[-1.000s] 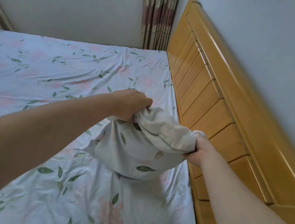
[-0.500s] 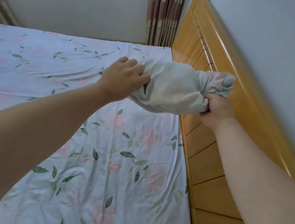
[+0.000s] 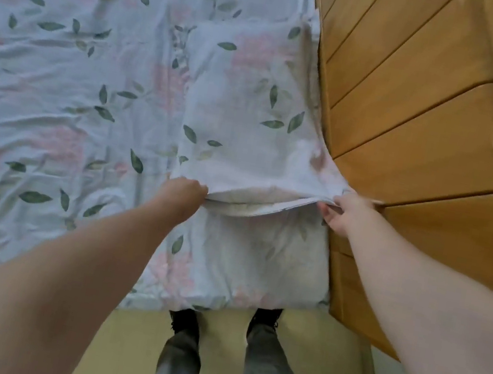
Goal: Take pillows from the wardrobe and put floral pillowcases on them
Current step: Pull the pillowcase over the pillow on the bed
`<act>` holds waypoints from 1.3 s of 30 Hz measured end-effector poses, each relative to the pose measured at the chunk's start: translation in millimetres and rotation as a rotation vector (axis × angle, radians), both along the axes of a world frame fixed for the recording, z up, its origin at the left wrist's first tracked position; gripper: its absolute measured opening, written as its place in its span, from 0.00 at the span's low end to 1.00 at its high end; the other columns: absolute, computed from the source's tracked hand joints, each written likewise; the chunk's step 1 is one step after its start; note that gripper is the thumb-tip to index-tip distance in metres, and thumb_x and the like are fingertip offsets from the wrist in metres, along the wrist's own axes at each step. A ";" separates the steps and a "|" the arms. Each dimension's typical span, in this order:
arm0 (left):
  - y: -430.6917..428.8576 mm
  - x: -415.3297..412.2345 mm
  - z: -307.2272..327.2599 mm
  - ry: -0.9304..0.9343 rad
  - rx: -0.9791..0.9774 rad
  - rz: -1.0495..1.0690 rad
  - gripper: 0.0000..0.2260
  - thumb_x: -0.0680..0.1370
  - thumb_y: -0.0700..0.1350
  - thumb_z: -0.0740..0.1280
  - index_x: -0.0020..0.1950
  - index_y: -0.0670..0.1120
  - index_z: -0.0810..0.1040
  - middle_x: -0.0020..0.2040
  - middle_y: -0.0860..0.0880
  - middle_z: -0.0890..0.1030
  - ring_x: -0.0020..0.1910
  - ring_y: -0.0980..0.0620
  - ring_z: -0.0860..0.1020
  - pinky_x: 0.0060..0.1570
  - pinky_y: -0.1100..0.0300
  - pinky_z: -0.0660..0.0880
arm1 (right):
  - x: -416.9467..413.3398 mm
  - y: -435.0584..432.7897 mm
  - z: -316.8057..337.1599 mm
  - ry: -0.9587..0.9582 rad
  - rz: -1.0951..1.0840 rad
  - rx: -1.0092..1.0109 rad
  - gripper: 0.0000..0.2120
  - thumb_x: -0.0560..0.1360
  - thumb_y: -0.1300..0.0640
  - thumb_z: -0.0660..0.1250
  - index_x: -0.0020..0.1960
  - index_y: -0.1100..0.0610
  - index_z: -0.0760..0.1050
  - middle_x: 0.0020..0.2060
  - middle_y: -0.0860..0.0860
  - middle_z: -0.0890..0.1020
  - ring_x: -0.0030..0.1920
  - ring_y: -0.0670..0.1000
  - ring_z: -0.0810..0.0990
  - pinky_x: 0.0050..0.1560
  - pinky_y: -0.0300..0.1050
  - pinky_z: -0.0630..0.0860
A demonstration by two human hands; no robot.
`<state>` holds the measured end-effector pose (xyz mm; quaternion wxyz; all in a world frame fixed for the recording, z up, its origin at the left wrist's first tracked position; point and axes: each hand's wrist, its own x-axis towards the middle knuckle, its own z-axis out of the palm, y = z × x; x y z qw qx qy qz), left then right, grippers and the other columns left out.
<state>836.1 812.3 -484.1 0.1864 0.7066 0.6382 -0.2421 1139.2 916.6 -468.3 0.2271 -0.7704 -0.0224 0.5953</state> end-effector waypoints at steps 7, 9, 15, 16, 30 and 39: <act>-37.8 21.6 -13.4 0.129 -0.132 -0.255 0.13 0.80 0.34 0.59 0.60 0.43 0.78 0.57 0.45 0.77 0.54 0.42 0.81 0.44 0.53 0.73 | 33.2 -54.7 -34.5 -0.182 0.108 -0.126 0.12 0.80 0.59 0.62 0.62 0.52 0.75 0.36 0.52 0.82 0.28 0.46 0.79 0.21 0.32 0.65; -40.3 22.5 -4.4 0.149 -0.144 -0.318 0.12 0.79 0.35 0.62 0.58 0.44 0.81 0.56 0.46 0.76 0.53 0.43 0.82 0.43 0.53 0.74 | 38.5 -69.7 -30.7 -0.192 0.106 -0.157 0.10 0.79 0.56 0.66 0.60 0.54 0.76 0.38 0.51 0.84 0.29 0.45 0.80 0.22 0.32 0.66; -57.1 34.9 15.5 0.133 -0.153 -0.376 0.12 0.78 0.34 0.62 0.56 0.45 0.81 0.55 0.46 0.76 0.53 0.43 0.81 0.44 0.54 0.74 | 47.5 -99.2 -5.7 -0.228 0.043 -0.158 0.04 0.78 0.58 0.65 0.52 0.56 0.77 0.34 0.51 0.81 0.28 0.44 0.76 0.29 0.38 0.68; -62.2 37.0 16.9 0.130 -0.150 -0.371 0.12 0.78 0.34 0.61 0.57 0.44 0.81 0.55 0.45 0.77 0.53 0.43 0.81 0.45 0.53 0.75 | 49.2 -103.2 -1.9 -0.242 0.036 -0.156 0.04 0.78 0.59 0.65 0.51 0.57 0.77 0.34 0.51 0.81 0.28 0.45 0.76 0.30 0.39 0.68; -158.5 74.0 -24.0 0.148 -0.358 -0.327 0.12 0.78 0.31 0.62 0.57 0.42 0.80 0.54 0.46 0.80 0.54 0.44 0.81 0.42 0.55 0.74 | 73.9 -203.6 -46.6 -0.417 0.016 -0.290 0.15 0.78 0.67 0.61 0.64 0.64 0.75 0.57 0.55 0.82 0.40 0.52 0.78 0.40 0.37 0.79; -168.4 70.2 -35.2 0.129 -0.487 -0.319 0.08 0.78 0.40 0.66 0.56 0.42 0.80 0.51 0.46 0.80 0.49 0.44 0.82 0.45 0.53 0.79 | 72.7 -204.5 -49.5 -0.324 0.084 -0.409 0.12 0.80 0.62 0.57 0.57 0.63 0.77 0.35 0.57 0.77 0.30 0.52 0.73 0.31 0.44 0.71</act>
